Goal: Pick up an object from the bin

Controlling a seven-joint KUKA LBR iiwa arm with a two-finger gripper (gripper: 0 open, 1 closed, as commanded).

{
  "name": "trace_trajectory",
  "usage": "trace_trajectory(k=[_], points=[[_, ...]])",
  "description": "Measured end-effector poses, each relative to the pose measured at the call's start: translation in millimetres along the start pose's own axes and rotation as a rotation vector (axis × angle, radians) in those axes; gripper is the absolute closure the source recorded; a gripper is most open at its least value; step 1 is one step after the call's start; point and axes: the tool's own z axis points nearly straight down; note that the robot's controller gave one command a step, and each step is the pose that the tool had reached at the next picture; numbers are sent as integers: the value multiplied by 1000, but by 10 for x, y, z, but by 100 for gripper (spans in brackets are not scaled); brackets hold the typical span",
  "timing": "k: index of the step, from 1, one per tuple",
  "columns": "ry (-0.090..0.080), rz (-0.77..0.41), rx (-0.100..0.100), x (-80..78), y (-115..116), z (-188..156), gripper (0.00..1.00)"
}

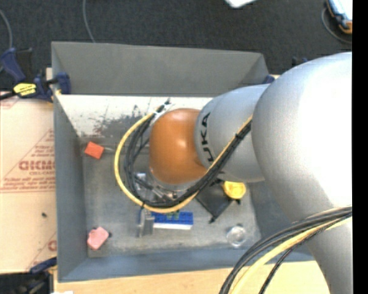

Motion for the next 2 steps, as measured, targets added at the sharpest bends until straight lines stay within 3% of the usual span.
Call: trace_trajectory(k=[1, 2], points=[[-1, 19, 1, -20, -711, -9, 0], [-1, -85, 0, 426, -817, -22, 100]])
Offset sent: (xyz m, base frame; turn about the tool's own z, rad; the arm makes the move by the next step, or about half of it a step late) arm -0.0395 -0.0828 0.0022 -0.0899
